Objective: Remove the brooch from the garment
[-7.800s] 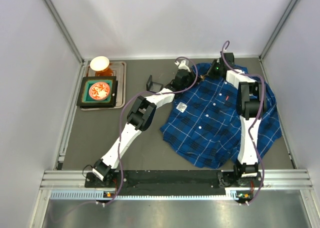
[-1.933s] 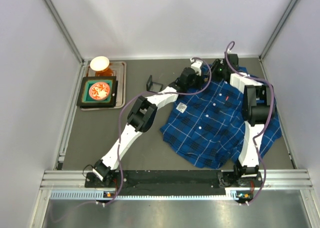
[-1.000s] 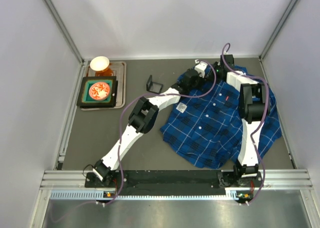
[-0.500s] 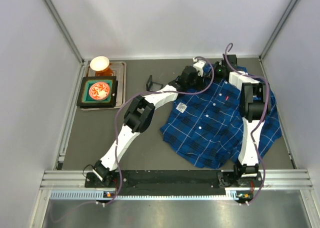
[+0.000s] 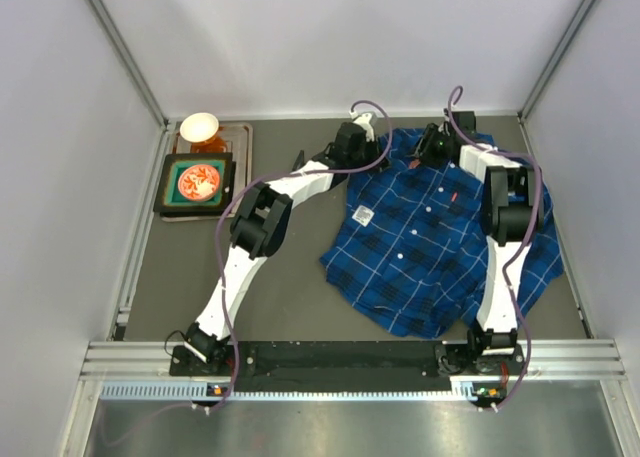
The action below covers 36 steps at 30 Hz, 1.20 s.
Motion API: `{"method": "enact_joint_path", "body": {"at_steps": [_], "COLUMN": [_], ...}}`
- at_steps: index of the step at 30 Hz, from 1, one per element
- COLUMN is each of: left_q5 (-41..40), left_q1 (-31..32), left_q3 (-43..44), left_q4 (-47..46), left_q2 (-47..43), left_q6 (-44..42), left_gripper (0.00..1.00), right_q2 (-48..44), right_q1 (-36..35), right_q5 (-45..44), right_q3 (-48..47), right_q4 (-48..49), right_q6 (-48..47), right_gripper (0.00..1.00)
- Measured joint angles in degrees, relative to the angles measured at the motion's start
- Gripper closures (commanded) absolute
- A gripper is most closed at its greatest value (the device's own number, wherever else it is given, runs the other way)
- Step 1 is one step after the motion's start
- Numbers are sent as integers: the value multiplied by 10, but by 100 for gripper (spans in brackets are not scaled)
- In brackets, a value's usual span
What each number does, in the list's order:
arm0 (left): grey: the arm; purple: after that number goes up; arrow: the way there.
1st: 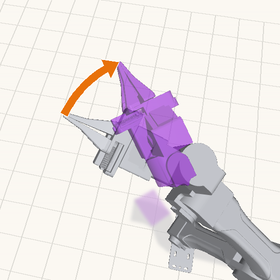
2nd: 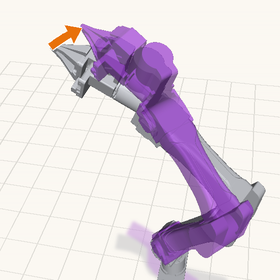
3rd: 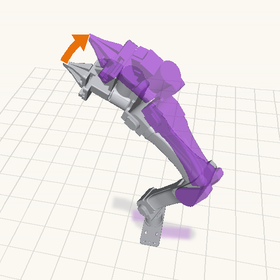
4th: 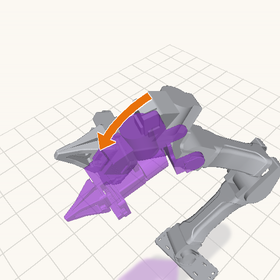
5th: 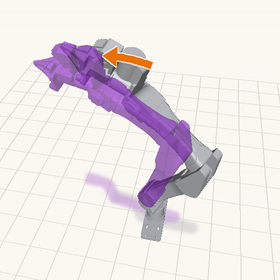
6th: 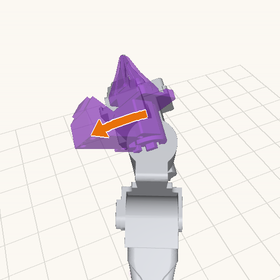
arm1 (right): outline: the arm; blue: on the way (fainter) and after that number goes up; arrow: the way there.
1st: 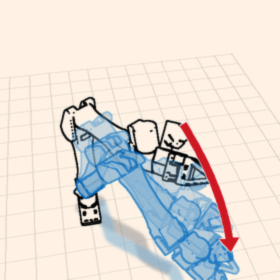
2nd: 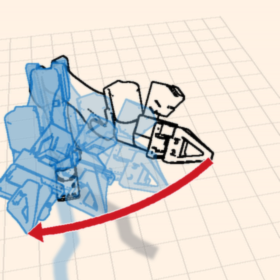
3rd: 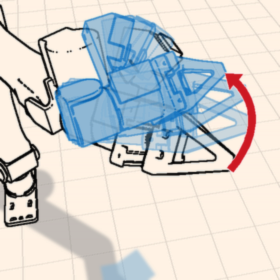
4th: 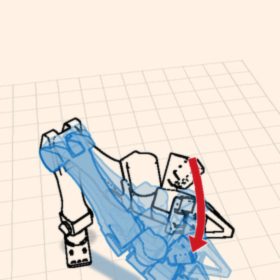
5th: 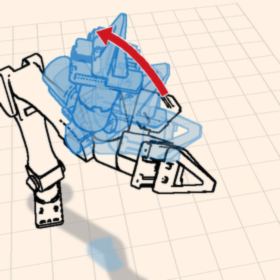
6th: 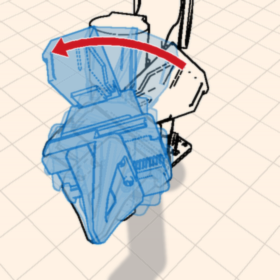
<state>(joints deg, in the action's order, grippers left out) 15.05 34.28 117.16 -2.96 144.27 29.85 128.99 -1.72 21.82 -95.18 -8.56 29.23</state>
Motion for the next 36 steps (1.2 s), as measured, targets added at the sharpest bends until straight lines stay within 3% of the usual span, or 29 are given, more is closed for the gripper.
{"method": "enact_joint_path", "body": {"at_steps": [5, 10, 24, 36], "left_q5": [6, 10, 21, 23], "left_q1": [4, 8, 8, 7], "left_q3": [0, -1, -1, -1], "left_q4": [0, 3, 0, 5], "left_q2": [1, 7, 7, 7], "left_q6": [11, 16, 16, 16], "left_gripper": [79, 80, 80, 80], "right_q2": [-30, -49, -49, -47], "right_q1": [0, -4, -7, -13], "right_q5": [-22, -44, -75, -73], "right_q3": [23, 37, 44, 44], "right_q4": [-8, -9, -14, -17], "right_q6": [-12, -14, -7, -7], "right_gripper": [55, 66, 70, 87]}}
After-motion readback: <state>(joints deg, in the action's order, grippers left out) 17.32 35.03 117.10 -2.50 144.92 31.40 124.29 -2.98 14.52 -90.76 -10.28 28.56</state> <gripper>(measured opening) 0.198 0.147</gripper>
